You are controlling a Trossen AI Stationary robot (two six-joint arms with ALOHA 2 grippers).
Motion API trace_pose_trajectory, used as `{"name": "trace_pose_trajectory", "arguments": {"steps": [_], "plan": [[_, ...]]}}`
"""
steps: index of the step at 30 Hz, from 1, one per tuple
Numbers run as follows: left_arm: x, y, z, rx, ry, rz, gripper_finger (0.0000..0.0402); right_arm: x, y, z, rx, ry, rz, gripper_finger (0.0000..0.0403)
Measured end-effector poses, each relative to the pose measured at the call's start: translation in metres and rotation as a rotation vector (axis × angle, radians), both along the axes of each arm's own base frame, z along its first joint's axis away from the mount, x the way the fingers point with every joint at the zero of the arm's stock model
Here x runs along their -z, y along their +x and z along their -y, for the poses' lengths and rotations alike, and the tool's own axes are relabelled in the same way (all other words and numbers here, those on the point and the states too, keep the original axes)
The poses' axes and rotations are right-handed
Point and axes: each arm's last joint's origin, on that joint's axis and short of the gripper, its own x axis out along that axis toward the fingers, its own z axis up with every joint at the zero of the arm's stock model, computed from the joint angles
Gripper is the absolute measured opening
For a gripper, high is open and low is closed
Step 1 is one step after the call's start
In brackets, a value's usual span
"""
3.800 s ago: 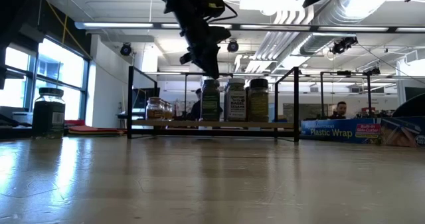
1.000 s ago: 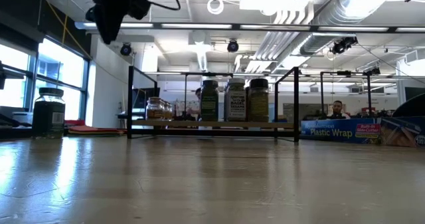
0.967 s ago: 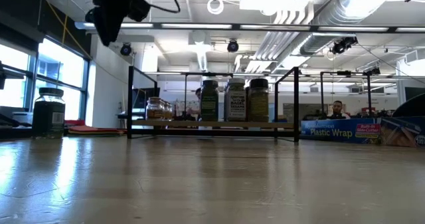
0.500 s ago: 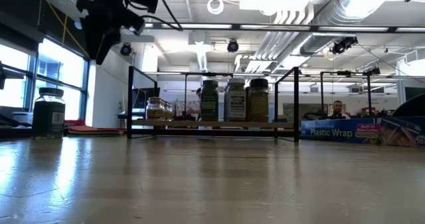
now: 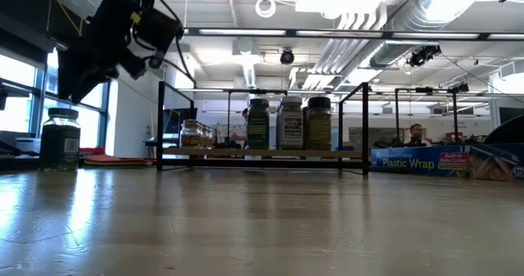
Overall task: Shelf spices
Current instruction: Put the green seasoning bottle on the shelf aligned with the other green seasoning bottles
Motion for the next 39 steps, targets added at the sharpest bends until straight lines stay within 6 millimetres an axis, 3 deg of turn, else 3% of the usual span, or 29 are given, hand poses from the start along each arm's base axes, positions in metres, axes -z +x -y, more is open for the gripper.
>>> {"name": "trace_pose_trajectory", "arguments": {"steps": [12,19,26,32,39], "plan": [[0.034,-0.022,0.004,0.049,-0.032,-0.179,0.0271,0.0,0.0,0.0,0.009,0.013,0.01,0.0197],[0.038,-0.018,0.004,0.012,-0.073,-0.099,0.0267,0.0,0.0,0.0,0.009,0.013,0.01,0.0197],[0.038,-0.014,0.012,-0.066,-0.198,-0.025,0.0221,0.0,0.0,0.0,0.023,0.029,0.024,0.0197],[0.04,-0.004,0.022,0.105,-0.219,0.024,0.0188,0.0,0.0,0.0,0.023,0.029,0.024,0.0197],[0.046,0.023,0.043,0.363,-0.173,0.207,0.0161,0.0,0.0,0.0,0.037,0.05,0.04,0.0197]]}}
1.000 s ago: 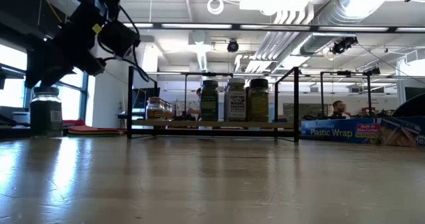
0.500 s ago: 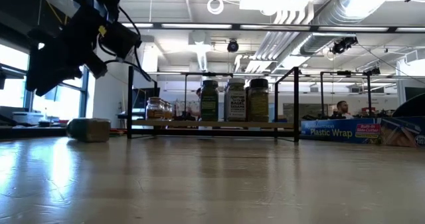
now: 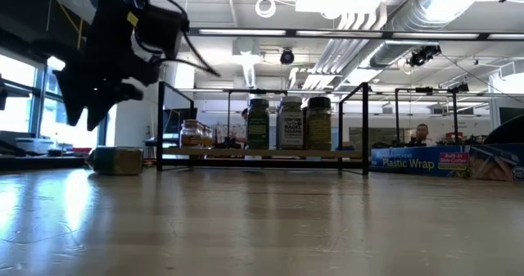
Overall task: Shelf spices
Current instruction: Put the green seasoning bottle on the shelf aligned with the other green seasoning bottles
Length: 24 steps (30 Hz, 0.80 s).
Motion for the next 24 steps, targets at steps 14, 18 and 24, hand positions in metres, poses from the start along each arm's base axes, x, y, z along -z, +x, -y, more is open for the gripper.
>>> {"name": "trace_pose_trajectory", "arguments": {"steps": [14,18,24], "plan": [[0.011,0.034,0.004,0.074,0.227,0.221,0.002,0.0,-0.001,0.001,0.073,0.023,0.031,0.0197],[0.028,0.034,0.002,0.075,0.177,0.183,0.0005,-0.001,-0.001,0.002,0.093,0.021,0.038,0.0197],[0.028,0.05,0.011,-0.019,0.123,0.244,0.0003,-0.001,-0.001,0.002,0.107,0.043,0.056,0.0197]]}}
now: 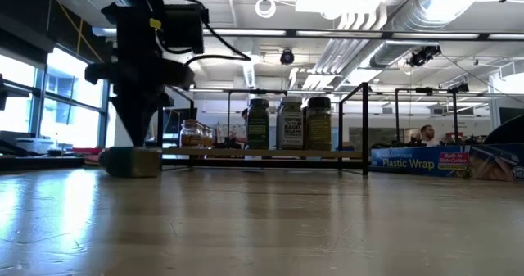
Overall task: Shelf spices
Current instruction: Put the green seasoning bottle on the shelf aligned with the other green seasoning bottles
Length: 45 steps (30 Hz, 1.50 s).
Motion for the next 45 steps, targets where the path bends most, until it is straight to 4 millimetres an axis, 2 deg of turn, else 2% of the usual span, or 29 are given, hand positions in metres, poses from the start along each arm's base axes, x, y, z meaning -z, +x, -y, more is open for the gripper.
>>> {"name": "trace_pose_trajectory", "arguments": {"steps": [5,7,9,13,19,22,25,31,34,37,40,45], "plan": [[-0.012,0.032,0.004,-0.326,-0.177,0.274,0.0001,0.0,0.0,0.0,-0.01,-0.009,-0.01,0.0197],[-0.026,0.047,0.003,-0.452,-0.24,0.392,0.0001,0.0,0.0,0.0,-0.012,-0.01,-0.017,0.0197],[-0.044,0.059,0.001,-0.504,-0.268,0.491,0.0001,0.001,0.0,0.0,-0.03,-0.024,-0.037,0.0197],[-0.072,0.067,0.008,-0.397,-0.202,0.523,0.0,0.001,0.001,-0.002,-0.109,-0.044,-0.069,0.0197],[-0.072,0.065,0.025,-0.11,-0.178,0.466,0.0019,0.004,0.004,-0.004,-0.205,-0.011,-0.084,0.0197],[-0.066,0.068,0.031,0.015,-0.18,0.451,0.0057,0.008,0.006,-0.004,-0.204,0.045,-0.086,0.0197],[-0.053,0.074,0.031,0.081,-0.176,0.415,0.0114,0.009,0.007,-0.007,-0.19,0.09,-0.072,0.0197],[-0.015,0.091,0.03,0.21,-0.167,0.339,0.0237,0.01,0.012,-0.012,-0.136,0.215,0.02,0.0197],[0.004,0.097,0.03,0.249,-0.163,0.298,0.0283,0.011,0.014,-0.017,-0.111,0.288,0.063,0.0197],[0.021,0.101,0.028,0.238,-0.134,0.25,0.0304,0.011,0.017,-0.024,-0.086,0.36,0.106,0.0197],[0.037,0.105,0.027,0.231,-0.111,0.212,0.0307,0.01,0.019,-0.033,-0.052,0.403,0.158,0.0197],[0.042,0.108,0.03,0.213,-0.158,0.218,0.0308,0.009,0.025,-0.049,-0.023,0.405,0.212,0.0197]]}}
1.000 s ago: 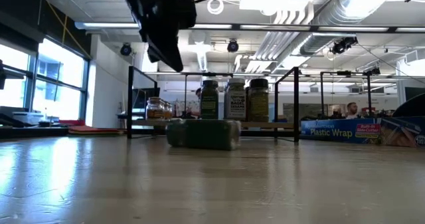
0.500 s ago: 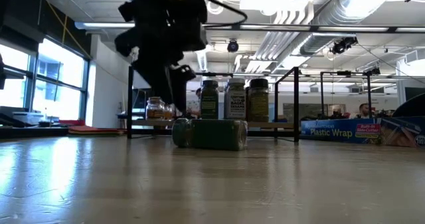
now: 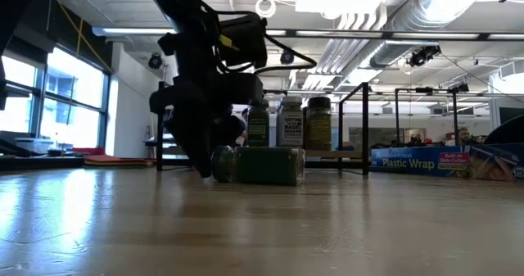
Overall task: Shelf spices
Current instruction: Put the green seasoning bottle on the shelf aligned with the other green seasoning bottles
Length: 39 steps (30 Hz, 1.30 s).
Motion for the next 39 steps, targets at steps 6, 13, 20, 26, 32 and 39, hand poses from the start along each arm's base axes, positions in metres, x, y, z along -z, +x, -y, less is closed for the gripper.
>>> {"name": "trace_pose_trajectory", "arguments": {"steps": [6,13,20,26,32,39], "plan": [[-0.001,0.003,0.014,-0.008,-0.015,0.033,0.0308,0.004,0.008,-0.007,0.013,0.01,-0.005,0.0197],[-0.003,0.014,0.037,-0.005,0.094,0.151,0.0308,0.011,0.019,-0.013,-0.004,0.024,-0.033,0.0197],[0.0,0.011,0.045,-0.136,0.13,0.116,0.029,0.012,0.02,-0.014,-0.007,0.035,-0.035,0.0197],[-0.002,0.007,0.04,-0.209,0.104,0.064,0.0243,0.012,0.02,-0.014,-0.012,0.035,-0.036,0.0197],[-0.006,0.0,0.033,-0.362,0.073,0.005,0.0195,0.01,0.018,-0.014,-0.062,-0.031,-0.06,0.0197],[-0.011,0.011,0.038,-0.34,0.002,0.121,0.0183,0.003,0.004,-0.014,-0.151,-0.126,-0.081,0.0197]]}}
